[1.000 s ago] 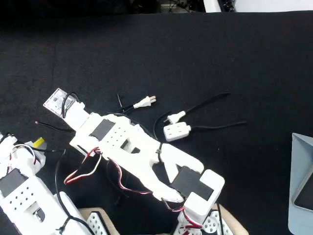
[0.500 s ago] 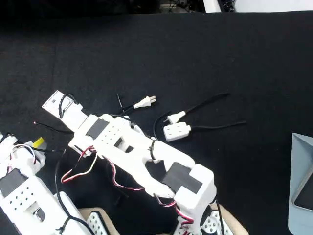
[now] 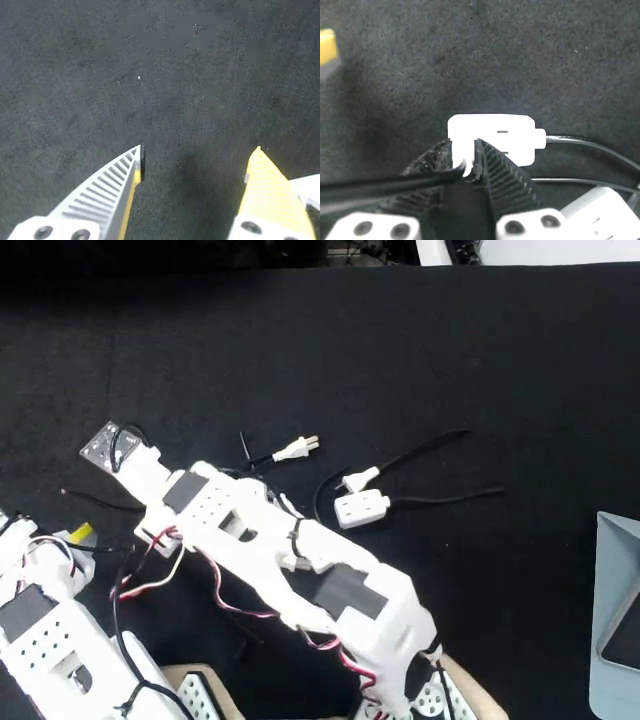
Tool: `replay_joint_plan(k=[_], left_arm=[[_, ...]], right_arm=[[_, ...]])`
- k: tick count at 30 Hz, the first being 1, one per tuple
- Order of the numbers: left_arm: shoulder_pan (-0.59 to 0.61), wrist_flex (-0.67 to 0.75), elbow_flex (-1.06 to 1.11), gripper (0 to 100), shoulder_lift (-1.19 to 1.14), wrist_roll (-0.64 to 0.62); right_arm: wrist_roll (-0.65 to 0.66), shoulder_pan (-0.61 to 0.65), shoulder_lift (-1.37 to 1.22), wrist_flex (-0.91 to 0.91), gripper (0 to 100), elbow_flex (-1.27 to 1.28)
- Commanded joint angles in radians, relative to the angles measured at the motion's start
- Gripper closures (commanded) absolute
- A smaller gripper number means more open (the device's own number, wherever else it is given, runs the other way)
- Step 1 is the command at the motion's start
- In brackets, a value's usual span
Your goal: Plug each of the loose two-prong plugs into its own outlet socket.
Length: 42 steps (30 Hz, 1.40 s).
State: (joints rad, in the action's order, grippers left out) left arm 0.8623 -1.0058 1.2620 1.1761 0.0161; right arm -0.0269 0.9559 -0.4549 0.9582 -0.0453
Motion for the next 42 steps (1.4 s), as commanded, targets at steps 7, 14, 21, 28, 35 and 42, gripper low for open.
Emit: replay_joint_plan(k=[7, 14, 21, 28, 35, 42], left_arm=[[0.002, 0.023, -0.007, 68, 0.014, -0.006], [0.002, 0.023, -0.007, 68, 0.014, -0.006], [0.002, 0.023, -0.005, 68, 0.014, -0.006], [0.001, 0.023, -0.005, 67, 0.014, -0.005], [0.001, 0.081, 0.036, 67, 0.014, -0.003], [0.001, 0.087, 0.038, 67, 0.014, -0.003]], right_arm=[[0.198, -0.146, 0.128, -0.015, 98.7, -0.068], [0.278, -0.298, 0.081, -0.232, 98.7, -0.079], [0.281, -0.425, -0.036, -0.400, 98.5, -0.211], [0.219, -0.523, -0.246, -0.256, 98.2, -0.518], [0.025, -0.520, -0.288, 0.195, 81.6, -0.892], [0.186, -0.516, -0.291, 0.572, 80.7, -1.069]])
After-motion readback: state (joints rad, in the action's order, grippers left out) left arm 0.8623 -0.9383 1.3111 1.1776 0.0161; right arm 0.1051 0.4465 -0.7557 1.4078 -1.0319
